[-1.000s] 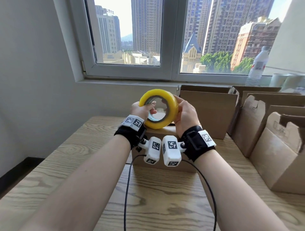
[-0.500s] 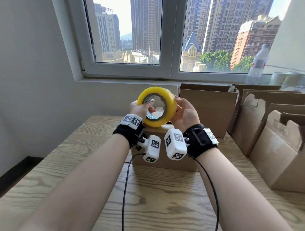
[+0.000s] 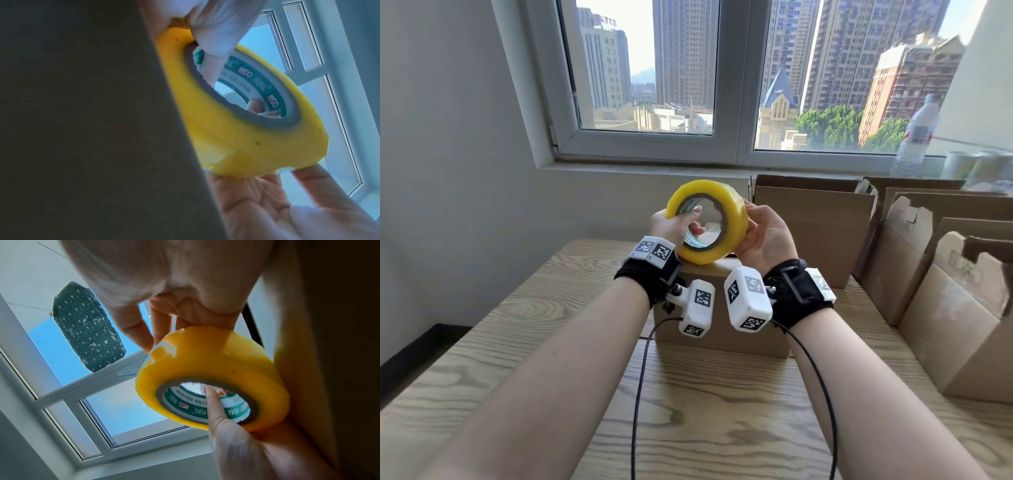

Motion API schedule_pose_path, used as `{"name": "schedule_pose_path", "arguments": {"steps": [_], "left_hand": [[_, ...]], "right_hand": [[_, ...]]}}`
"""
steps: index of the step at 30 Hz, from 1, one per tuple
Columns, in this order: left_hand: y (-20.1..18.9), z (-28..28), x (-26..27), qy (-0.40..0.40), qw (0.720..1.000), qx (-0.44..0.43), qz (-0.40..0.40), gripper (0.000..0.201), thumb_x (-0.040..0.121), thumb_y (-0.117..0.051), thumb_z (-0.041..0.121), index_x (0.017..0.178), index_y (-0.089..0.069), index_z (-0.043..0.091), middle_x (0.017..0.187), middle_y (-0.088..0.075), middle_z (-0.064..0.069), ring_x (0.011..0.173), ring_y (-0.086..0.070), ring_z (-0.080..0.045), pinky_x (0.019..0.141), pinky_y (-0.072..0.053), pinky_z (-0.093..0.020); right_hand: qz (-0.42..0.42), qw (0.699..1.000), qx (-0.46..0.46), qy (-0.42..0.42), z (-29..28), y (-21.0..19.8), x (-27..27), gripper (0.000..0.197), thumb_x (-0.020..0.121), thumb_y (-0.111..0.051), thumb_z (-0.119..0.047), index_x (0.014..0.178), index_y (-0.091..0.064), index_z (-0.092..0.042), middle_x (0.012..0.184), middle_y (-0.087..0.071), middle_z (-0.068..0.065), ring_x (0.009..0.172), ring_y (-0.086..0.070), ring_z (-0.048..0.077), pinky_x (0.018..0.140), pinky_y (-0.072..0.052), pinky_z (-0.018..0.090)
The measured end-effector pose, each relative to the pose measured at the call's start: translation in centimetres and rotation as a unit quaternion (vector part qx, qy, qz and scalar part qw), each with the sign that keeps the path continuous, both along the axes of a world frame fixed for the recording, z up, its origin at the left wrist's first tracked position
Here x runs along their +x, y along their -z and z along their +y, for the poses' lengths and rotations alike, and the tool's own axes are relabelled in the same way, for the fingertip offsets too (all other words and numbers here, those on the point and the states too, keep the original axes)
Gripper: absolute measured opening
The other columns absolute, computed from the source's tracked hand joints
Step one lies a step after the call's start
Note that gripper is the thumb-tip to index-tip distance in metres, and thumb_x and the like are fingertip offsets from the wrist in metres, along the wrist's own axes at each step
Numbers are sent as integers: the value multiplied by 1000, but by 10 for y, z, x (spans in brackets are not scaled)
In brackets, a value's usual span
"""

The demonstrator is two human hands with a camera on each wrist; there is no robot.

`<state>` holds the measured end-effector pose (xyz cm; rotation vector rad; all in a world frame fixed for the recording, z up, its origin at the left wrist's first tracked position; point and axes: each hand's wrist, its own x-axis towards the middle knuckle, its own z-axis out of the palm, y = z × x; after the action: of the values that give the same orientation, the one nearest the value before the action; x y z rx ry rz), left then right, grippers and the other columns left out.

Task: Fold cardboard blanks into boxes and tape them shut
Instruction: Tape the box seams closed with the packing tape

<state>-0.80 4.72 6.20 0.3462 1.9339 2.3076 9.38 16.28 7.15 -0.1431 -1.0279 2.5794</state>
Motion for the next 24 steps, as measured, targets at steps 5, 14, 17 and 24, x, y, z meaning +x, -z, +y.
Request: {"name": "schedule_pose_path", "arguments": {"steps": [5, 14, 17, 24], "left_hand": [[1, 0, -1, -5, 1000, -9, 0, 15, 86, -75, 19, 81, -66, 8, 60, -64, -5, 61, -67, -20, 76, -58, -39], [0, -1, 1, -6, 1000, -23, 2, 15, 86, -75, 20, 81, -67, 9, 60, -65, -4, 63, -68, -21, 81, -58, -44], [0, -1, 1, -4, 1000, -17, -1, 14, 86, -75, 18, 82, -67, 7, 58, -65, -4, 60, -67, -21, 82, -57, -44], [-1, -1, 2, -2, 1000, -26, 8, 14, 88, -73, 17, 81, -65, 8, 62, -63, -6, 58, -66, -18, 82, -57, -43]], "right_hand": [[3, 1000, 7, 11, 0, 2, -2, 35, 93, -44, -7, 123, -61, -3, 121, -53, 24, 81, -58, 27, 75, -52, 35], [0, 1000, 2, 7, 2, 1, -1, 27, 94, -49, -9, 117, -62, -4, 118, -57, 25, 83, -60, 29, 73, -56, 36], [-5, 1000, 2, 0, 2, 0, 0, 23, 95, -50, -9, 113, -65, -5, 104, -64, 21, 79, -62, 28, 66, -59, 34], [-18, 1000, 20, 12, 0, -2, 0, 13, 96, -53, -13, 100, -65, -7, 99, -64, 18, 77, -62, 28, 73, -56, 37]]}}
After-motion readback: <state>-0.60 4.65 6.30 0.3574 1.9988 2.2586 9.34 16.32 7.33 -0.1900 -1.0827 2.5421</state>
